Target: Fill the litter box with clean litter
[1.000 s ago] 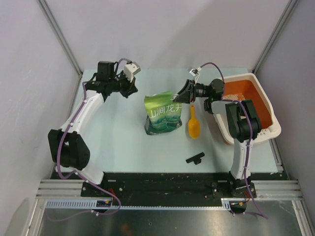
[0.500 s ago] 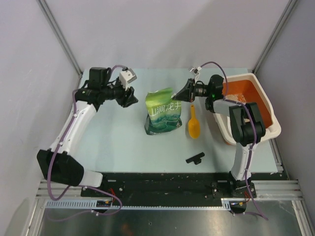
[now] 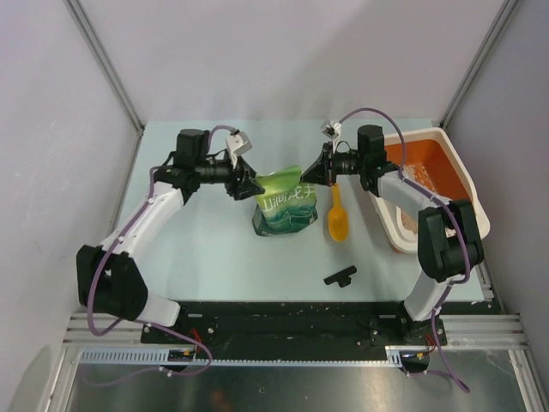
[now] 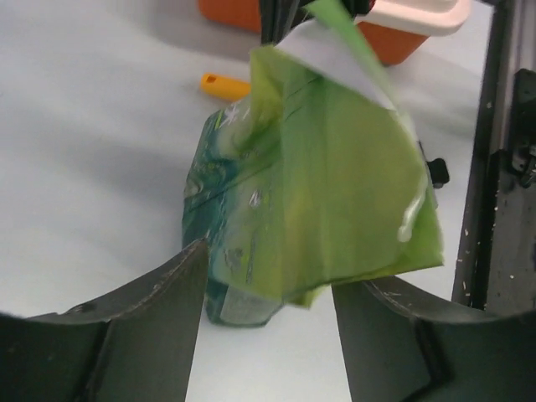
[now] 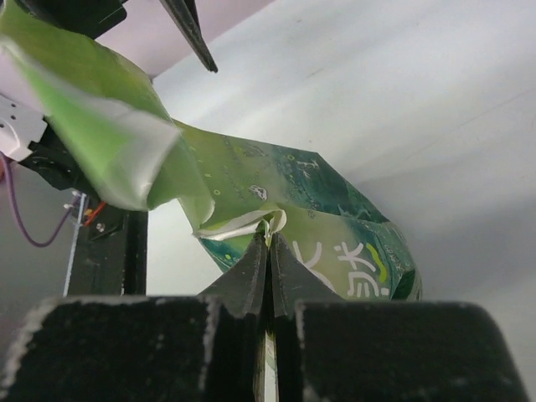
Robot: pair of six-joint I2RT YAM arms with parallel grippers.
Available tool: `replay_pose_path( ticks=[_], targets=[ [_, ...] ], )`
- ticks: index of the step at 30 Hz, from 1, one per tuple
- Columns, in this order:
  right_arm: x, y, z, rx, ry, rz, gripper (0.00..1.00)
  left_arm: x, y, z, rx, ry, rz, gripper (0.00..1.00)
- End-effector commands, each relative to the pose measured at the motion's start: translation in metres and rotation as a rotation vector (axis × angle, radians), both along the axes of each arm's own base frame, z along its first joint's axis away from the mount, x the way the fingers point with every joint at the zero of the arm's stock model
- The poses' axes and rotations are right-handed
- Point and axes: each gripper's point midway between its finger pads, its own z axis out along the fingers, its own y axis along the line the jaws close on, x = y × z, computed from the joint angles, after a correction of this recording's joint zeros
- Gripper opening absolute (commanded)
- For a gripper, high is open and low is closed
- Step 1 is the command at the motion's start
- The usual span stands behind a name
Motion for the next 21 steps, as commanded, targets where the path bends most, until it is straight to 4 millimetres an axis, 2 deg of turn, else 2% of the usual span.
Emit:
replay_pose_path(
  ticks=[1, 2, 3, 5, 6, 7, 8, 11, 12, 14, 17, 21],
  targets=[
    [-0.019, -0.003, 0.018, -0.053, -0.028, -0.009, 0.00, 0.000, -0.037, 0.022, -0.136, -0.051, -0.126, 0.61],
    [-0.022, -0.005, 0.025, -0.055, -0.050, -0.018, 0.00, -0.001, -0.042, 0.018, -0.140, -0.044, -0.140, 0.57],
    [-0.021, -0.005, 0.028, -0.057, -0.069, -0.025, 0.00, 0.000, -0.045, 0.009, -0.143, -0.016, -0.144, 0.44],
    [-0.028, -0.009, 0.029, -0.070, -0.046, -0.025, 0.00, 0.008, -0.045, 0.004, -0.152, -0.006, -0.131, 0.24],
    [-0.029, -0.010, 0.028, -0.074, -0.042, -0.026, 0.00, 0.011, -0.045, 0.004, -0.159, -0.002, -0.131, 0.06],
    [-0.032, -0.010, 0.026, -0.080, -0.029, -0.021, 0.00, 0.014, -0.044, 0.007, -0.166, -0.006, -0.129, 0.01],
    [-0.034, -0.011, 0.026, -0.076, -0.027, -0.008, 0.00, 0.021, -0.040, 0.004, -0.169, 0.004, -0.117, 0.00],
    [-0.033, -0.012, 0.030, -0.032, 0.010, 0.019, 0.00, 0.043, -0.032, 0.021, -0.184, -0.024, -0.077, 0.00],
    [-0.029, -0.012, 0.036, -0.011, -0.014, 0.021, 0.00, 0.051, -0.030, 0.034, -0.189, -0.057, -0.068, 0.00],
    [-0.031, -0.013, 0.040, 0.008, -0.012, 0.042, 0.00, 0.062, -0.028, 0.039, -0.183, -0.084, -0.047, 0.00],
    [-0.035, -0.013, 0.041, 0.016, -0.008, 0.065, 0.00, 0.062, -0.031, 0.044, -0.190, -0.086, -0.051, 0.00],
    [-0.043, -0.015, 0.038, -0.012, -0.014, 0.067, 0.00, 0.049, -0.034, 0.031, -0.183, -0.058, -0.070, 0.00]
  ],
)
